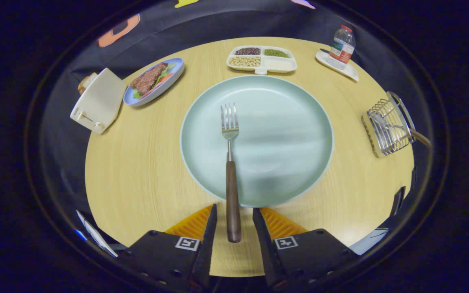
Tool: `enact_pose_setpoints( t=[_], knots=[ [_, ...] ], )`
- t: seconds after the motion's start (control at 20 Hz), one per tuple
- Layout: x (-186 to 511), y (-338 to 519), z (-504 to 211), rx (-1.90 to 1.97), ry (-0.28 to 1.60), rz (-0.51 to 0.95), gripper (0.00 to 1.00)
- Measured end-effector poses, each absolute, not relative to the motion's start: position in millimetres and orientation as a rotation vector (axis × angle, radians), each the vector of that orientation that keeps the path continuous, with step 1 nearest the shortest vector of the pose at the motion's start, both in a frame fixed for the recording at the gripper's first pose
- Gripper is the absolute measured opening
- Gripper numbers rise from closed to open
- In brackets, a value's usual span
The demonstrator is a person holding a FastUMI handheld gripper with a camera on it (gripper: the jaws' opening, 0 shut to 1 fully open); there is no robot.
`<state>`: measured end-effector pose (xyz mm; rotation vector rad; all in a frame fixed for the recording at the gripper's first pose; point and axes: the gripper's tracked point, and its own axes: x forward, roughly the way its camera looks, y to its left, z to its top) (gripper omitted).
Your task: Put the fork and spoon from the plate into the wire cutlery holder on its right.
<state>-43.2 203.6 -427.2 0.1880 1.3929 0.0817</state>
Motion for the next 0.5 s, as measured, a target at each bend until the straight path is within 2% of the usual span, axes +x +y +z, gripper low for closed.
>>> enact_pose_setpoints(
  t=[0.15, 0.25, 0.35, 0.4, 0.5],
  knots=[
    [-42.8, 205.9, -422.1, 0.153, 1.365, 0.109, 0.42],
    [-42.0, 202.9, -424.2, 0.141, 1.357, 0.101, 0.11],
    [-39.3, 203.8, -418.1, 0.145, 1.336, 0.132, 0.09],
    [-39.1, 202.6, -414.4, 0.144, 1.323, 0.142, 0.03],
    [-38.2, 200.7, -404.6, 0.150, 1.291, 0.168, 0.03]
  ],
)
